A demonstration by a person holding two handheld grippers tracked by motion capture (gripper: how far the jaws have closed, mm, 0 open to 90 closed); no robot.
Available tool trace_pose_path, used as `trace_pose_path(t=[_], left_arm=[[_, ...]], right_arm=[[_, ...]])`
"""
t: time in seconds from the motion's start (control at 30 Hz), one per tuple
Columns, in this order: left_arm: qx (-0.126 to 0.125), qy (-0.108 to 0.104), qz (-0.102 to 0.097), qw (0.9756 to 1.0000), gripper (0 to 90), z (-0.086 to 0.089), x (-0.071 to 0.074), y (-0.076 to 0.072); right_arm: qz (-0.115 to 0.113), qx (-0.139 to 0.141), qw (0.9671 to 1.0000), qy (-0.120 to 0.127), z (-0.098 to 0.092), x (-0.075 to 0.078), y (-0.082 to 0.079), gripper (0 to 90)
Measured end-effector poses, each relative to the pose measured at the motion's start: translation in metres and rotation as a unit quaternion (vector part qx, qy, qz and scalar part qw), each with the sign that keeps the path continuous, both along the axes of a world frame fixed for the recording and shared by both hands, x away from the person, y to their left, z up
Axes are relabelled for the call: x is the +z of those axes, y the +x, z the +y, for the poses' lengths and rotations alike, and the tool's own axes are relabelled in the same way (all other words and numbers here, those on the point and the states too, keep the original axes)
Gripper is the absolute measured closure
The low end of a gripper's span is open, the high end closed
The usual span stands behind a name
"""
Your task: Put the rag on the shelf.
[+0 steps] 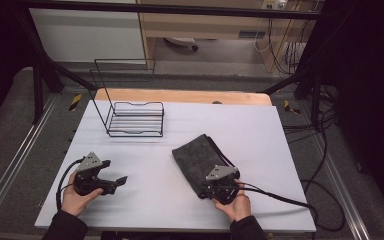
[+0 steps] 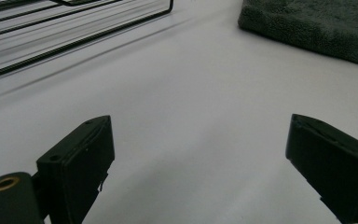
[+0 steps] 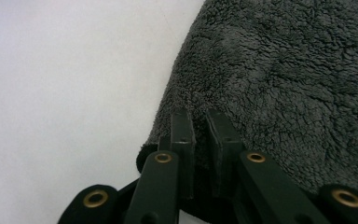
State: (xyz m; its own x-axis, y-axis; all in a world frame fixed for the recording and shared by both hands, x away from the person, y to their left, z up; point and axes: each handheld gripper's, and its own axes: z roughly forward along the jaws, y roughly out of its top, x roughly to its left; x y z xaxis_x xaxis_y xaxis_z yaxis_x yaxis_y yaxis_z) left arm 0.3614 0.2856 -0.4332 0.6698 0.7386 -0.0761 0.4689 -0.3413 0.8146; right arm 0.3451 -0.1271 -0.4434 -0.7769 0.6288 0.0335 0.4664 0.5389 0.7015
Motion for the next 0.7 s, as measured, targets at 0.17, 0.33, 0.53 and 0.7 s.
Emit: trace_pose_path(t=[0.17,0.33,0.53,0.7], left_arm=[[0.001,0.0,0.001,1.0,8.0,0.0,-0.001,0.001],[-0.001,0.001,0.0,1.0,8.0,0.0,0.0,0.001],[0.0,-0.001,0.001,1.0,8.0,0.0,0.0,0.001],[0.0,0.0,0.002,1.0,8.1,0.0,0.0,0.001]], right_arm=[[0.002,-0.001,0.9994,0.036,0.001,0.008,0.003,84.5],[0.009,0.014,0.9985,0.052,0.019,0.013,0.004,84.5],[0.026,0.02,0.9968,0.073,0.044,0.013,0.006,84.4],[0.03,0.031,0.9956,0.084,0.06,0.012,0.004,84.3]])
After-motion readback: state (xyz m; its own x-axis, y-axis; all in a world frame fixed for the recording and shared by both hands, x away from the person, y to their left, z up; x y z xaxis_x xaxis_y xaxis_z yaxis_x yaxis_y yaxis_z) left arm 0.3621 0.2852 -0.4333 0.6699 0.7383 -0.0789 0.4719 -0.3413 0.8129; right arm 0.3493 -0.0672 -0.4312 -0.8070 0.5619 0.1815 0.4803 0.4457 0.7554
